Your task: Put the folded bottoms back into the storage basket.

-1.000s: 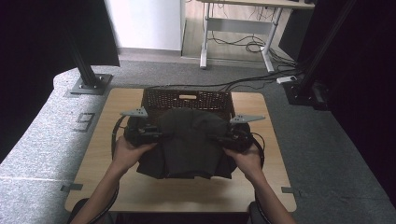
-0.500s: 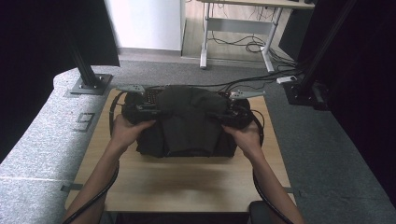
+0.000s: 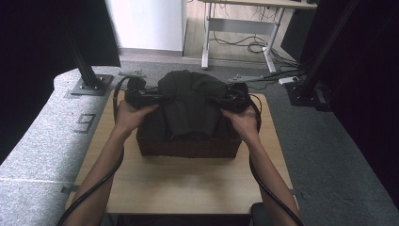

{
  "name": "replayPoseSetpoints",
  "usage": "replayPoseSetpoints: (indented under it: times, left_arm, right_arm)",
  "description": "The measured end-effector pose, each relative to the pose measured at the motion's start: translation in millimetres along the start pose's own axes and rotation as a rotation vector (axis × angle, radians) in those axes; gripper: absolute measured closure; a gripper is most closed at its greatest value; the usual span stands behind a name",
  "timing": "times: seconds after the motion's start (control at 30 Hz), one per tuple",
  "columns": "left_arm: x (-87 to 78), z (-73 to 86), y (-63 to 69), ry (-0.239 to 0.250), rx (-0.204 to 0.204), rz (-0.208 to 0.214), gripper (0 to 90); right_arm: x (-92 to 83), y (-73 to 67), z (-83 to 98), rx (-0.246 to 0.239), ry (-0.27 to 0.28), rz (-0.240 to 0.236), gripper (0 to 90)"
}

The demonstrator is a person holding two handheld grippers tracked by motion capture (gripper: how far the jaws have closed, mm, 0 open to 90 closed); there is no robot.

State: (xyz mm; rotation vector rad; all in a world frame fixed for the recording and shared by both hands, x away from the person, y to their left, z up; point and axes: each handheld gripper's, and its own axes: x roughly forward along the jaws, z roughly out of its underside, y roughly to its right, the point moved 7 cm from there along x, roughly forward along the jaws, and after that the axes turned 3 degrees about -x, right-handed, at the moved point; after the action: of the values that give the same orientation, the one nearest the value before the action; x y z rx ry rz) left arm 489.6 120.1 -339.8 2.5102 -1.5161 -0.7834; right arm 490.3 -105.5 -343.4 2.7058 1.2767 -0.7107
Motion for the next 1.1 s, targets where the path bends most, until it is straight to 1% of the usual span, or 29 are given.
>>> replayPoseSetpoints:
  times: [0.13, 0.27, 0.43, 0.5, 0.6, 0.8, 0.93, 1.03, 1.1]
  left_arm:
    - [8.1, -1.6, -13.9, 0.000, -0.003, -0.007, 67.6]
    - [16.6, 1.6, -28.7, 0.001, -0.007, -0.011, 67.5]
    - [27.7, 12.9, -49.1, -0.008, -0.038, -0.017, 67.5]
    - [32.4, 19.5, -58.2, -0.024, -0.047, -0.030, 67.5]
    - [37.2, 28.3, -67.5, -0.046, -0.065, -0.041, 67.5]
    - [44.4, 46.6, -84.1, -0.087, -0.096, -0.066, 67.5]
    - [46.3, 54.5, -91.3, -0.110, -0.103, -0.088, 67.4]
    - [46.6, 60.4, -98.4, -0.134, -0.106, -0.114, 67.4]
    - [46.9, 63.0, -101.0, -0.146, -0.111, -0.121, 67.4]
  right_arm:
    - [10.7, 10.2, -0.9, 0.005, -0.005, 0.019, 73.2]
    - [22.9, 20.1, 1.0, 0.013, -0.016, 0.039, 73.1]
    - [39.8, 30.9, 9.3, 0.030, -0.042, 0.048, 73.1]
    - [47.9, 34.8, 15.1, 0.043, -0.056, 0.050, 73.1]
    - [61.6, 40.7, 26.5, 0.066, -0.077, 0.045, 73.1]
    - [83.1, 46.9, 46.5, 0.103, -0.114, 0.038, 73.1]
    - [94.7, 48.2, 56.6, 0.120, -0.135, 0.036, 73.1]
    - [103.1, 47.9, 63.0, 0.129, -0.147, 0.035, 73.1]
    - [108.7, 47.4, 67.3, 0.138, -0.154, 0.033, 73.1]
